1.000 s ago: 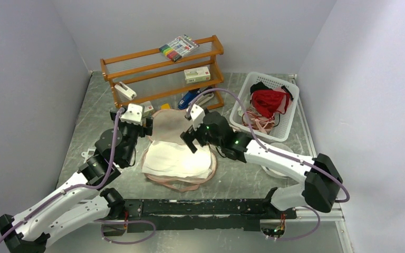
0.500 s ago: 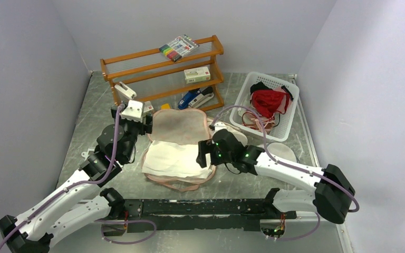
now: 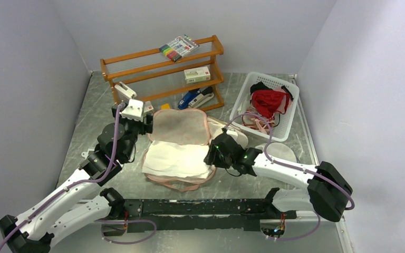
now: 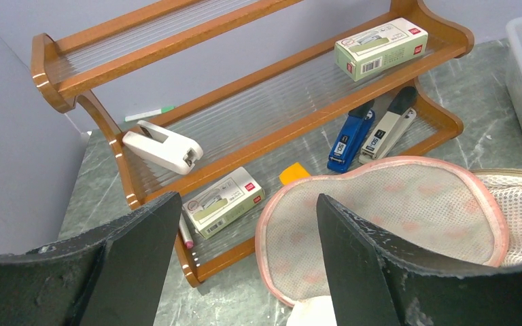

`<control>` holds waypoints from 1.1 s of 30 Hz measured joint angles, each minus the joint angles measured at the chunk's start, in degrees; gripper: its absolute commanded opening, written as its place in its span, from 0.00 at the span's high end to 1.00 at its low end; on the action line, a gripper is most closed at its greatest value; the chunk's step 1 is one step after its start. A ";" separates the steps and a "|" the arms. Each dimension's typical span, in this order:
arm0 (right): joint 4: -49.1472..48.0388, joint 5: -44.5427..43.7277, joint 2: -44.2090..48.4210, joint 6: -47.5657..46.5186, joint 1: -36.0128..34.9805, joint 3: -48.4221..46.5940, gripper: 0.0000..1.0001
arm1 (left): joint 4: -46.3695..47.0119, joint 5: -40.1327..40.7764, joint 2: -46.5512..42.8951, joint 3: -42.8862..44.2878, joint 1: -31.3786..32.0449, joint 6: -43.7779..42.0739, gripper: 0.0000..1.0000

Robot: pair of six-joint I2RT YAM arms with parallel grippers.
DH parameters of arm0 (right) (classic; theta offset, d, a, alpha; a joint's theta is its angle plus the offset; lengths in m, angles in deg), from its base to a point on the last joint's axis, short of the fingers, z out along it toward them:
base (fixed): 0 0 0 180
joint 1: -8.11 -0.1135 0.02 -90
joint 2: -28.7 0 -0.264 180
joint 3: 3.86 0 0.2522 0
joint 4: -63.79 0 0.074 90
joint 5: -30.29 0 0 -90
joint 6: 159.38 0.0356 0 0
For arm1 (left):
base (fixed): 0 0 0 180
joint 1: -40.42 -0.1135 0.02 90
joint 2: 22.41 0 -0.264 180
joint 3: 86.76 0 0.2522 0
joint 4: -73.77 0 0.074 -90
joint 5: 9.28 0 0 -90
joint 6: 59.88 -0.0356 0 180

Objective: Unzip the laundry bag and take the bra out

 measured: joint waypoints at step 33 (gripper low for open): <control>-11.45 0.70 -7.41 2.56 2.60 1.95 0.78 | -0.02 -0.44 0.04 0.09 0.00 0.31 0.17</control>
